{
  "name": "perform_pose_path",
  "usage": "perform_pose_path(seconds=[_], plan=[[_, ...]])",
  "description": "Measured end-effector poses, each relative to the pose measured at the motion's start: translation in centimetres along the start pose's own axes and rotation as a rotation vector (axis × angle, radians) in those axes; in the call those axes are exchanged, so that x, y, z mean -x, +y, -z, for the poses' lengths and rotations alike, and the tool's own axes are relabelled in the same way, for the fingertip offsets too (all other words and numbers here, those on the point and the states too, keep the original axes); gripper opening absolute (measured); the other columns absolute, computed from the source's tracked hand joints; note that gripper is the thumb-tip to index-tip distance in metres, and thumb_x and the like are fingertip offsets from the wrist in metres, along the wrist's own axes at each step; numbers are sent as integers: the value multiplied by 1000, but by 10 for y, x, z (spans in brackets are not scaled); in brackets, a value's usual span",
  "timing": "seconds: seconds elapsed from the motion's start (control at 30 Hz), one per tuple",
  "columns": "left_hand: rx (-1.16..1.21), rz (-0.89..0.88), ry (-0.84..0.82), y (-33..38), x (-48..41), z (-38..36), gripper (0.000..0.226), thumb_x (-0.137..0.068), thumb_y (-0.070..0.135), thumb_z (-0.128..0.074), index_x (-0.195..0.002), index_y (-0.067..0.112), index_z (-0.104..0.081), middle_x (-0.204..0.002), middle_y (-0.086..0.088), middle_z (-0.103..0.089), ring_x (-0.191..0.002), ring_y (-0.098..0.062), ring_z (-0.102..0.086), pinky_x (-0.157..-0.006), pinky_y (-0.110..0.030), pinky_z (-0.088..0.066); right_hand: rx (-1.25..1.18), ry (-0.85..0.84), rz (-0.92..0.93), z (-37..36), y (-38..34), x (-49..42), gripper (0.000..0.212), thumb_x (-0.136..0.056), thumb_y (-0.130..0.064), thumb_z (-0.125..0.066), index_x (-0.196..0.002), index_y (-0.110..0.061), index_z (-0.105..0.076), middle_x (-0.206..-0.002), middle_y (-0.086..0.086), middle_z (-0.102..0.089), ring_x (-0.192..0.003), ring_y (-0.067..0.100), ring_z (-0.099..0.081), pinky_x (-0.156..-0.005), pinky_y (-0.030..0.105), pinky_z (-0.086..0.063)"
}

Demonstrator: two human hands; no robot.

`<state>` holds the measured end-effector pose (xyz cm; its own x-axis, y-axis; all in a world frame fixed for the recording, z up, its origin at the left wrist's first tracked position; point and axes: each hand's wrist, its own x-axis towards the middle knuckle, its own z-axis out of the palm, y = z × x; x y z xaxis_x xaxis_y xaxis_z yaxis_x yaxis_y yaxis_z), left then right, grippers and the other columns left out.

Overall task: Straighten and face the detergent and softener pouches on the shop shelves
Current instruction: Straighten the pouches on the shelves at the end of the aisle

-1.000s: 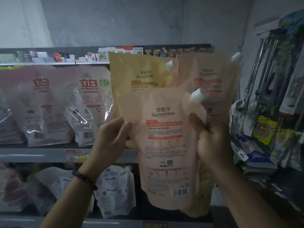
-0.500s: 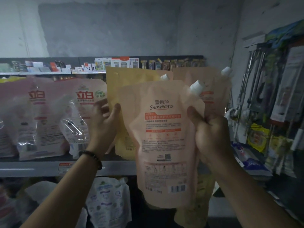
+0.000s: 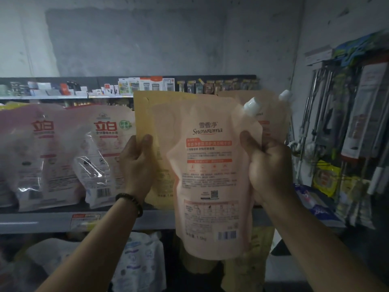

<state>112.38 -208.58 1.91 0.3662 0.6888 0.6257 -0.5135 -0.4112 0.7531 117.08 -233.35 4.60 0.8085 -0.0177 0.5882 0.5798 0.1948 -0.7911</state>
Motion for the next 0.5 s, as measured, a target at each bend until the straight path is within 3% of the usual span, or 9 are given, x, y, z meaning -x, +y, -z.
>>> perform_pose_path(seconds=[0.2,0.3,0.4,0.5], plan=[[-9,-73,142,3,3,3,31,-106,23,-64,-88,-1,-59,-73,2,-57,-60,-1,-52,-55,-18,-47,-7,39,15,-1,-5,-6,24,-102,-30,-70,-85,-16,-78,-84,5,-79,-82,29,-78,-78,59,-64],[-9,-95,212,6,-3,11,34,-106,28,-64,-87,0,-60,-76,0,-61,-64,-4,-56,-57,-20,-50,2,50,22,-4,-7,-6,25,-102,-32,-69,-86,-15,-77,-85,8,-78,-81,32,-77,-77,60,-63],[4,-111,273,13,-9,23,32,-107,30,-63,-92,2,-64,-81,1,-66,-68,-2,-61,-61,-21,-55,5,43,34,-6,-10,-9,22,-103,-31,-68,-85,-25,-77,-84,-4,-79,-80,15,-77,-79,47,-66],[-29,-141,317,21,-13,39,29,-106,30,-64,-89,6,-63,-75,7,-61,-66,-2,-59,-60,-22,-53,23,63,63,-12,-15,-11,22,-103,-31,-68,-83,-27,-75,-83,-4,-78,-78,12,-76,-75,41,-66]])
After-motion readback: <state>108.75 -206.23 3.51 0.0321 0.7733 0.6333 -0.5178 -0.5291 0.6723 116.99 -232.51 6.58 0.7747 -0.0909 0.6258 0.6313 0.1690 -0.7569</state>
